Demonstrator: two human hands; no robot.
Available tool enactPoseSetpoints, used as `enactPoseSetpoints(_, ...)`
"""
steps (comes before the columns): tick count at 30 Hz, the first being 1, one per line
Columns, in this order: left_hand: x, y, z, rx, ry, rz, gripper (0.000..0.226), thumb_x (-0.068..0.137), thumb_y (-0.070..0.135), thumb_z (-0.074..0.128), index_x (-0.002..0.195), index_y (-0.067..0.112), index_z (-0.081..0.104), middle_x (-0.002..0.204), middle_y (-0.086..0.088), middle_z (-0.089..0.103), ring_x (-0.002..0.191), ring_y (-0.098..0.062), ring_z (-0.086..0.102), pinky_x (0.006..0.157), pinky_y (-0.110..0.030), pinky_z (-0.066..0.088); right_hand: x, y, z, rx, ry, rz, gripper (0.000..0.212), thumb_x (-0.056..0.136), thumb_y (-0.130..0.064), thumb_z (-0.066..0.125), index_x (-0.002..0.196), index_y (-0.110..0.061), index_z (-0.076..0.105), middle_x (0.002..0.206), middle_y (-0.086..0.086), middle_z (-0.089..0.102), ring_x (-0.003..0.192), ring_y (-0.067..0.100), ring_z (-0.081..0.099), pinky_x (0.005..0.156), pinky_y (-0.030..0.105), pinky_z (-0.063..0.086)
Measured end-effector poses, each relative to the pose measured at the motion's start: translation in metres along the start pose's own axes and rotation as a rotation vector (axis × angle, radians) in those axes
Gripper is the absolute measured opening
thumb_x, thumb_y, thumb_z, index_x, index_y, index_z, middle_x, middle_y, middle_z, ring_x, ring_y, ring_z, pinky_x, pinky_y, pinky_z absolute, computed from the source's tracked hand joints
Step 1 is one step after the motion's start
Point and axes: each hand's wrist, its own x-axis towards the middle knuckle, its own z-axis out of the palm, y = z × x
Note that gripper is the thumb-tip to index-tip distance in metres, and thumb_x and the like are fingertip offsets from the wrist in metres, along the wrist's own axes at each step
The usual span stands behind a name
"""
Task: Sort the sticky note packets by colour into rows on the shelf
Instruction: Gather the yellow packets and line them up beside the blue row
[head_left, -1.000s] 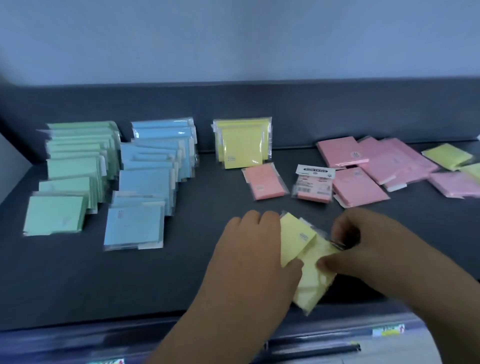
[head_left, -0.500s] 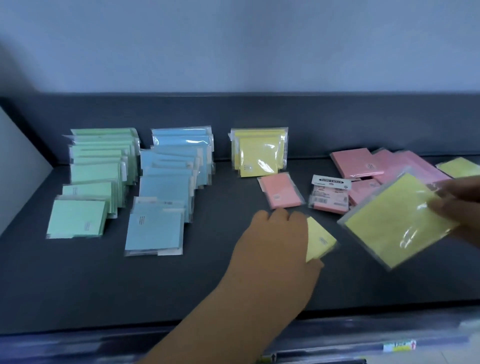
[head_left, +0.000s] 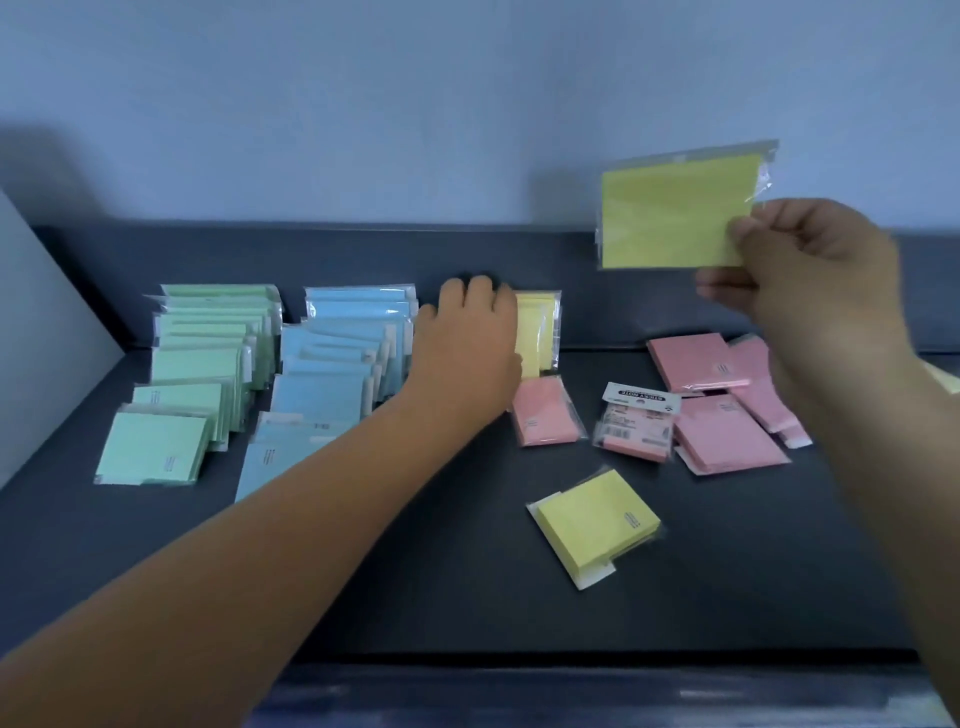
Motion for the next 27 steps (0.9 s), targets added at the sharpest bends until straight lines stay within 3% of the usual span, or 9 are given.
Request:
enactPoseSetpoints(3,0.005,-0.004,-0.002,-0.015,0.047,-0.002,0.047,0.082,0.033,0.069,0.12,0.01,0.056,0.126,-0.009,0.051,0.113,-0.03,0.047,0.086,-0.041,0.044,0.009,0.007,0.023,-0.033,-0.062,0.034,0.004,0.103,-0.012,0.056,0.104,-0.015,0.058,0.1,0.01,0.07,0.066,0.022,0.075,0.066,0.027,0.061)
enactPoseSetpoints(6,0.003,-0.004,-0.002,0.014,0.088,0.077,0.036,0.077,0.026,0.075,0.105,0.008,0.061,0.114,-0.011,0.057,0.102,-0.032,0.052,0.076,-0.042,0.044,0.015,0.019,0.041,-0.012,-0.127,0.032,0.007,0.103,-0.012,0.055,0.1,-0.018,0.057,0.107,0.015,0.068,0.077,0.027,0.078,0.069,0.028,0.062)
enactPoseSetpoints(10,0.003,-0.004,-0.005,-0.033,0.093,0.091,0.039,0.081,0.026,0.074,0.113,0.011,0.058,0.115,-0.01,0.059,0.102,-0.032,0.054,0.078,-0.042,0.047,0.018,0.034,0.058,-0.001,-0.17,0.082,0.005,0.103,-0.01,0.056,0.107,-0.013,0.058,0.117,0.023,0.067,0.083,0.031,0.078,0.073,0.031,0.064)
enactPoseSetpoints(18,-0.011,-0.004,-0.012,-0.079,0.079,0.087,0.022,0.087,0.031,0.066,0.101,0.015,0.061,0.108,-0.006,0.065,0.099,-0.031,0.058,0.077,-0.04,0.043,0.02,0.06,0.071,0.071,-0.265,0.257,0.006,0.103,-0.007,0.057,0.101,-0.012,0.059,0.111,0.014,0.065,0.08,0.03,0.079,0.074,0.03,0.064)
enactPoseSetpoints(22,-0.011,-0.006,-0.014,-0.121,0.047,0.065,0.012,0.091,0.024,0.059,0.085,0.02,0.049,0.092,-0.005,0.062,0.088,-0.03,0.058,0.067,-0.034,0.032,0.017,0.064,0.076,0.085,-0.352,0.316,0.009,0.103,-0.005,0.056,0.099,-0.012,0.058,0.106,0.01,0.062,0.08,0.028,0.079,0.074,0.029,0.064)
enactPoseSetpoints(25,-0.006,-0.012,-0.015,-0.227,-0.004,0.0,0.006,0.09,0.017,0.055,0.086,0.014,0.052,0.09,-0.006,0.06,0.084,-0.031,0.057,0.063,-0.035,0.039,0.02,0.062,0.079,0.14,-0.337,0.304,0.008,0.104,-0.006,0.055,0.101,-0.013,0.057,0.109,0.008,0.065,0.084,0.029,0.079,0.078,0.031,0.064)
enactPoseSetpoints(27,-0.004,-0.018,-0.016,-0.28,-0.051,0.007,0.007,0.091,0.015,0.052,0.094,0.013,0.058,0.093,-0.007,0.061,0.087,-0.032,0.058,0.069,-0.039,0.049,0.022,0.061,0.079,0.124,-0.375,0.308,0.006,0.103,-0.005,0.056,0.102,-0.011,0.058,0.108,0.009,0.063,0.088,0.031,0.077,0.078,0.03,0.064)
